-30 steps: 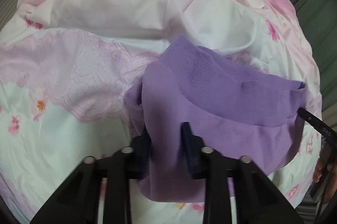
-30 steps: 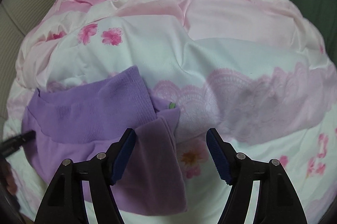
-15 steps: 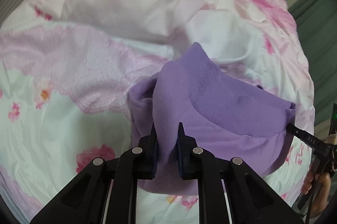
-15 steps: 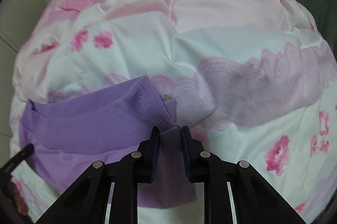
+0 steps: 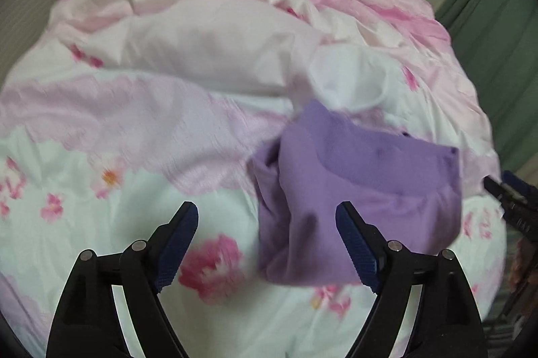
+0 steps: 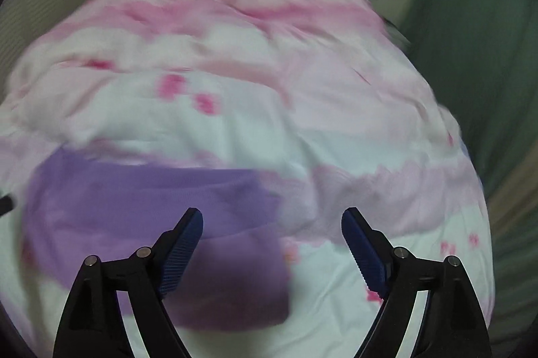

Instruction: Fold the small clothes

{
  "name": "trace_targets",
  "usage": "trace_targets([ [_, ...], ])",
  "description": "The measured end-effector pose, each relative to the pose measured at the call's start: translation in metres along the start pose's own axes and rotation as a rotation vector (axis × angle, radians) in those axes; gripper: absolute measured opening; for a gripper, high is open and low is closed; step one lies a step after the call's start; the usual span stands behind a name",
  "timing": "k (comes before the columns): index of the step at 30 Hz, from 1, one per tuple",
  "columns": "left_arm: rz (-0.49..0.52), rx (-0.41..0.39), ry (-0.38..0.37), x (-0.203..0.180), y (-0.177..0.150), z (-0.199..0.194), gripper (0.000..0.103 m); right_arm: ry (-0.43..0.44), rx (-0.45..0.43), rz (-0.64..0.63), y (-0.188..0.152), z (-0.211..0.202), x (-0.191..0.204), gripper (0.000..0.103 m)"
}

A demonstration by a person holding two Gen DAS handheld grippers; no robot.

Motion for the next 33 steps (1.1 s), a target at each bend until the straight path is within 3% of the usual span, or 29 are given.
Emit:
trace_targets([
  [6,-0.113,0.085,-0.153,0.010,-0.019,0.039,0.084,0.148,0.086,-0.137,-0.031,-0.002,0.068,0.085],
  [13,-0.148,0.128,-0.291,0.012,-0.020,0.073,0.084,0.207,0.208,-0.102,-0.064,0.015,0.096,0.085],
  [17,-0.143,0.149,-0.329,0.012,-0.021,0.081,0.073,0.203,0.228,-0.088,-0.074,0.017,0.095,0.085],
  [19,-0.111,0.152,-0.341,0.007,-0.020,0.080,0.059,0.202,0.236,-0.073,-0.075,0.019,0.094,0.085],
  [20,-0.088,0.156,-0.346,0.004,-0.020,0.079,0.058,0.203,0.240,-0.065,-0.075,0.021,0.093,0.085],
  [24,-0.048,0.173,-0.338,0.001,-0.017,0.086,0.060,0.217,0.270,-0.029,-0.077,0.030,0.092,0.085],
  [30,-0.136,0.215,-0.383,0.007,-0.015,0.111,0.066,0.214,0.267,-0.023,-0.075,0.033,0.091,0.085],
  [32,-0.146,0.222,-0.379,0.004,-0.015,0.115,0.066,0.211,0.263,-0.017,-0.074,0.033,0.089,0.085],
  [33,-0.148,0.230,-0.379,0.003,-0.015,0.116,0.059,0.208,0.264,-0.014,-0.073,0.035,0.087,0.085],
])
Point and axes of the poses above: each gripper's, at about its wrist camera, not at the fingertips, and z roughly the way its jaws point, x to its left, y to its top, the point moved 4 cm from there along z, roughly the way its jaws point, and after that the axes turned 1 degree about y, right-handed, at the moved point
